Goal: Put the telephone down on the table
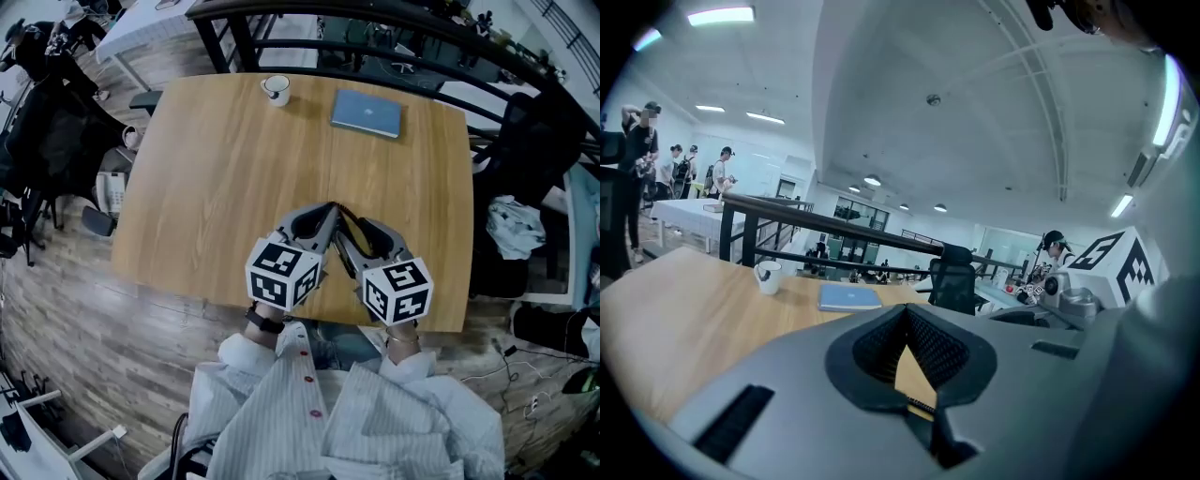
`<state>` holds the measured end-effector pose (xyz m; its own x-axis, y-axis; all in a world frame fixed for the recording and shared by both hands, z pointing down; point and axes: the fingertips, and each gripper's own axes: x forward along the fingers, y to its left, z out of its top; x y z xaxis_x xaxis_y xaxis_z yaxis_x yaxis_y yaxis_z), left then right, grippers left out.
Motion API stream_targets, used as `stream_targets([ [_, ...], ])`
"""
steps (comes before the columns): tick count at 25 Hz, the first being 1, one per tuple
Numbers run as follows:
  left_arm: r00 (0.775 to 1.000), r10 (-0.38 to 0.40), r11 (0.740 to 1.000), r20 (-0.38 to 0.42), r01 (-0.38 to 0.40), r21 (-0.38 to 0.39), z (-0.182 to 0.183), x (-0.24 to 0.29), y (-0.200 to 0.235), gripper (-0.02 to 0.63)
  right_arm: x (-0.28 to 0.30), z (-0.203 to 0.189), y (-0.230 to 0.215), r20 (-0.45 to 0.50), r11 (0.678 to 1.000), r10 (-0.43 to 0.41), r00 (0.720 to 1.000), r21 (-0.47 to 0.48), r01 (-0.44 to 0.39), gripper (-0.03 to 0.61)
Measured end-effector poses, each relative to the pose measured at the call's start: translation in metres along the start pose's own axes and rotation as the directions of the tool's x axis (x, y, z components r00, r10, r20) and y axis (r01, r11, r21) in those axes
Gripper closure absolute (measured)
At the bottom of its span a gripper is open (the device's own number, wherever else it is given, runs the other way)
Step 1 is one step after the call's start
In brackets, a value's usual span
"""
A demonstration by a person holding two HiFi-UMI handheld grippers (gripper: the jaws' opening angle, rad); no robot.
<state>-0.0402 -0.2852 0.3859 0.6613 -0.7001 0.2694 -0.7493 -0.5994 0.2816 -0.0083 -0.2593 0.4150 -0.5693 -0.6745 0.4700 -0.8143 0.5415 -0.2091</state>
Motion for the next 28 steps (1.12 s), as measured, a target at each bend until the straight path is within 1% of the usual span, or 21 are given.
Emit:
stream_targets([
  [4, 0.999, -0.015, 1.000, 0.029, 0.014, 0.022, 0.017, -0.008, -0.006, 0.604, -0.016, 0.025, 0.007, 0.072, 1.000, 0.013, 0.997, -0.005, -0.013, 0.413],
  [7, 0.998, -0.035, 0.999, 0.060, 0.033, 0.027, 0.032, -0.014, -0.011, 0.604, -0.029, 0.043, 0.011, 0.130, 0.999, 0.030, 0.991, 0.009, -0.031, 0.450],
  [9, 0.996, -0.048, 0.998, 0.074, 0.045, 0.034, 0.040, -0.016, -0.015, 0.604, -0.037, 0.055, 0.011, 0.165, 0.999, 0.033, 0.986, 0.020, -0.037, 0.500],
  [11, 0.995, -0.060, 0.997, 0.086, 0.057, 0.043, 0.046, -0.018, -0.019, 0.604, -0.044, 0.065, 0.010, 0.196, 0.999, 0.037, 0.980, 0.024, -0.043, 0.515],
  [18, 0.988, -0.105, 0.993, 0.112, 0.098, 0.064, 0.059, -0.022, -0.034, 0.604, -0.061, 0.084, 0.010, 0.261, 0.996, 0.065, 0.963, 0.038, -0.077, 0.526],
  [23, 0.985, -0.131, 0.990, 0.116, 0.123, 0.074, 0.060, -0.020, -0.042, 0.604, -0.064, 0.089, 0.010, 0.271, 0.997, 0.071, 0.960, 0.015, -0.077, 0.534],
  [28, 0.983, -0.141, 0.988, 0.115, 0.133, 0.077, 0.059, -0.016, -0.049, 0.604, -0.068, 0.091, 0.008, 0.271, 0.997, 0.077, 0.960, 0.006, -0.081, 0.540],
])
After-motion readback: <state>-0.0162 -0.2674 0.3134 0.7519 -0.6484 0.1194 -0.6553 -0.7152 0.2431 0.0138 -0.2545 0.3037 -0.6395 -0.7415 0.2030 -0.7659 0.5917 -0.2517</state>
